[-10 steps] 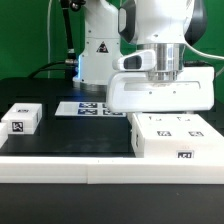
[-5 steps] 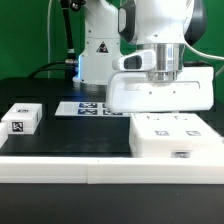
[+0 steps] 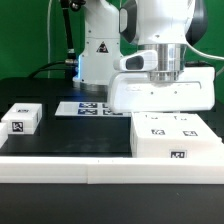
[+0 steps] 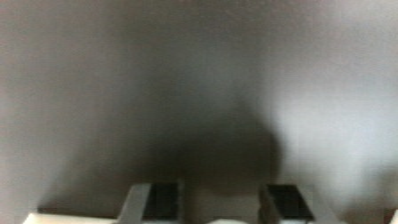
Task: Assemble cabinet
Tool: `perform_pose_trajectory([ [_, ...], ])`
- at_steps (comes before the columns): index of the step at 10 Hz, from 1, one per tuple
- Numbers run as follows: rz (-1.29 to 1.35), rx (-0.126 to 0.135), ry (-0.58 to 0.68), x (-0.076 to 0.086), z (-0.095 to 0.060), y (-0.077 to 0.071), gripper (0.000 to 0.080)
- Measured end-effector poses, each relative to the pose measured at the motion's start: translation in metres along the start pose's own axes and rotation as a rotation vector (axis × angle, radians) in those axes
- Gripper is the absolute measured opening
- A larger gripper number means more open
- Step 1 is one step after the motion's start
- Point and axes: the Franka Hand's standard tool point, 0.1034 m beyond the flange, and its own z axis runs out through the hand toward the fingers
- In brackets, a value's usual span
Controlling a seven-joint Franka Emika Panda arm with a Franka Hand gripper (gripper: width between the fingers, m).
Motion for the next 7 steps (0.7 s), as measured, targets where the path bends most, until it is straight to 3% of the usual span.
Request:
perform_pose_trajectory([
  [2, -0.02, 0.0, -0.013, 0.002, -0.012, -0.001, 0.0199],
  [5, -0.056, 0.001, -0.036, 0.014, -0.054, 0.002, 0.0195],
  [7, -0.058, 0.001, -0.038, 0.014, -0.057, 0.003, 0.0193],
])
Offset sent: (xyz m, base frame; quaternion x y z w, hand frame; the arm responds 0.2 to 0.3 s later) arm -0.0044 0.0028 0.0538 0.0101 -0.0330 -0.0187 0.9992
